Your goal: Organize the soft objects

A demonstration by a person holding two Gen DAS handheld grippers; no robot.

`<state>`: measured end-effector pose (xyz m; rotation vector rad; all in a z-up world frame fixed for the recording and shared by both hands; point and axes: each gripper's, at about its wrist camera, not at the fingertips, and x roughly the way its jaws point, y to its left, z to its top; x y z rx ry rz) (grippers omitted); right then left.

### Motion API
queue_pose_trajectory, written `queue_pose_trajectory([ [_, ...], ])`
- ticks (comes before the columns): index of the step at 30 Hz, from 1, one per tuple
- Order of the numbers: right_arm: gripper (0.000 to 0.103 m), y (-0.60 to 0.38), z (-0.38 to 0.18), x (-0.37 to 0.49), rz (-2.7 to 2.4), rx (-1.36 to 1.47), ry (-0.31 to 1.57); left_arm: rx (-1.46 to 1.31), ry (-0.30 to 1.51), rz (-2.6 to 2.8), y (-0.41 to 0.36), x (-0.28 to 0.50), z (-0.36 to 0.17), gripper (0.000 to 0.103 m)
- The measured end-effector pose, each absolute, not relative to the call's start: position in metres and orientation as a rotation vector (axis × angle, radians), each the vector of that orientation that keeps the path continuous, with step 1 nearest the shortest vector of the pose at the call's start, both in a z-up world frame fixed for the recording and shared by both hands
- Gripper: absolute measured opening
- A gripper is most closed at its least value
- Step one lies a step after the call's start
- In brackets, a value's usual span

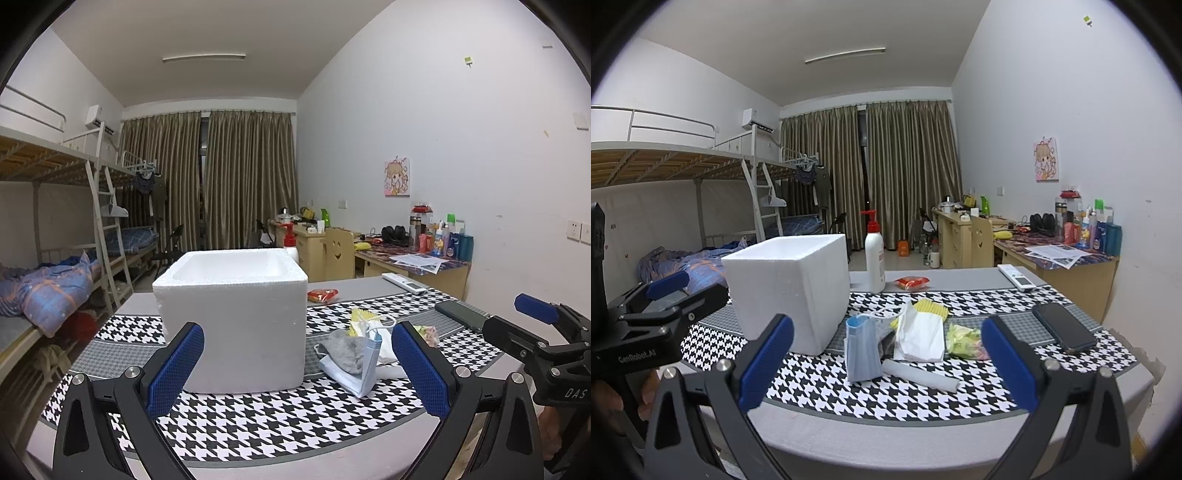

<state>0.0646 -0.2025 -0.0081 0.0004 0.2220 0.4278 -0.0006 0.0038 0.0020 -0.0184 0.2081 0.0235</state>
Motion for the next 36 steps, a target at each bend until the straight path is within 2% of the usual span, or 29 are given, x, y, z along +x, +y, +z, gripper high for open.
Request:
queue_pose_trajectory([
  [20, 0.103, -0.199, -0.007, 0.068, 0.418, -0.006, 0.237, 0.021, 0.195, 0.011, 0.0, -0.003, 0.003, 0.102],
  [36, 0.103, -0.2, -0.016, 0.111, 0.392, -0.016, 0.322, 0.022, 0.303, -0.059, -0.009, 0.037, -0.013, 0.102],
])
